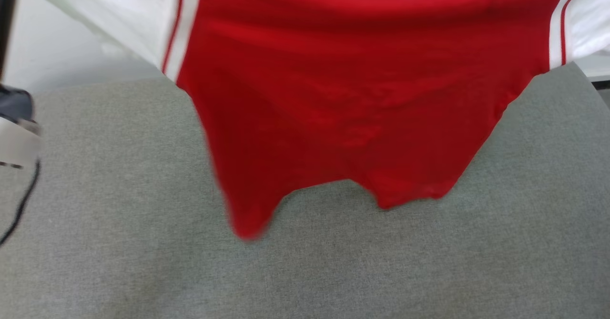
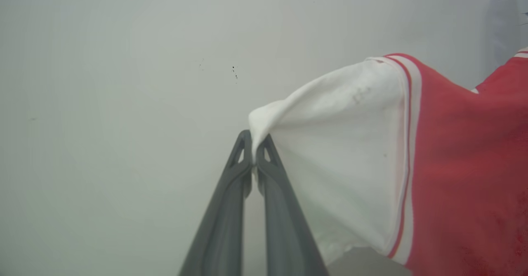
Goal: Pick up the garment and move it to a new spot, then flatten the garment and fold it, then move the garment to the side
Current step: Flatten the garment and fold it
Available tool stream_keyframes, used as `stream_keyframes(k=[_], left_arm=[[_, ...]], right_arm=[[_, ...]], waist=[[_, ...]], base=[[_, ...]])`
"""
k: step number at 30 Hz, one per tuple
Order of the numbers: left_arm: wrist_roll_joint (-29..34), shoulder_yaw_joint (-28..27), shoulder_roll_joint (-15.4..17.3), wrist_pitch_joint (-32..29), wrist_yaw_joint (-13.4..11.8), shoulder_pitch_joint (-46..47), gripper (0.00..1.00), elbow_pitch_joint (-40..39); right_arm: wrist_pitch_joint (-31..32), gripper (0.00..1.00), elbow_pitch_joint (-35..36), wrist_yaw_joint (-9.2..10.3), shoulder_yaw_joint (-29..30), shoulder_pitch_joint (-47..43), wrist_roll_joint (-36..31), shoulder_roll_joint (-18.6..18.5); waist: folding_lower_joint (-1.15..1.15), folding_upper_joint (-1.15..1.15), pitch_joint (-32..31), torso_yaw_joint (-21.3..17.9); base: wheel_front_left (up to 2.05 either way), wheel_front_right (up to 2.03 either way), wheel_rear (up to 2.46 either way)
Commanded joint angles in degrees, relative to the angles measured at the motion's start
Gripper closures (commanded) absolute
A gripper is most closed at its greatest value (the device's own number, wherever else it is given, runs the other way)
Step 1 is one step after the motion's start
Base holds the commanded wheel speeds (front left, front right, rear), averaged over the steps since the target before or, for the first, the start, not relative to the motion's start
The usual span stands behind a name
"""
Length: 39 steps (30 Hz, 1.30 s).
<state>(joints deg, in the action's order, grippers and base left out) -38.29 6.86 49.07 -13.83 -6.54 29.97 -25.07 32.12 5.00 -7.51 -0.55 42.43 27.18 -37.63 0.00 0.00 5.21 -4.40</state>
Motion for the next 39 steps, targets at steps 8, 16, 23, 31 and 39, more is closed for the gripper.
stream_keyframes(k=[8, 16, 23, 31, 39], left_arm=[[-1.5, -3.1, 1.7, 0.9, 1.3, 8.7, 1.0, 1.7], [-1.9, -2.9, 2.7, 1.3, 4.7, 23.9, 1.0, 10.1], [1.4, 1.2, 2.2, 2.1, 9.2, 42.0, 1.0, 21.2], [5.6, 5.7, -2.9, 6.2, 11.5, 63.1, 1.0, 38.4], [7.3, 8.9, -9.1, 12.8, 12.5, 72.9, 1.0, 50.8]], right_arm=[[-1.5, 1.0, -0.5, 0.04, 0.2, 7.9, -1.0, 3.0], [-5.4, 1.0, -5.5, 0.04, -2.1, 20.5, -3.8, 7.4], [-11.0, 1.0, -14.8, 0.04, -4.5, 34.6, -8.7, 11.7], [-19.4, 1.0, -28.6, 0.05, -3.3, 48.6, -15.7, 15.0], [-26.6, 1.0, -40.2, 0.05, -1.3, 55.6, -21.7, 18.4]], waist=[[0.0, 0.0, 5.1, -1.6], [0.0, 0.0, 14.7, -2.6], [0.0, 0.0, 23.8, -3.5], [0.0, 0.0, 31.4, -3.5], [0.0, 0.0, 34.9, -2.8]], base=[[0.0, 0.0, 0.0], [0.0, 0.0, 0.0], [0.0, 0.0, 0.0], [0.0, 0.0, 0.0], [0.0, 0.0, 0.0]])
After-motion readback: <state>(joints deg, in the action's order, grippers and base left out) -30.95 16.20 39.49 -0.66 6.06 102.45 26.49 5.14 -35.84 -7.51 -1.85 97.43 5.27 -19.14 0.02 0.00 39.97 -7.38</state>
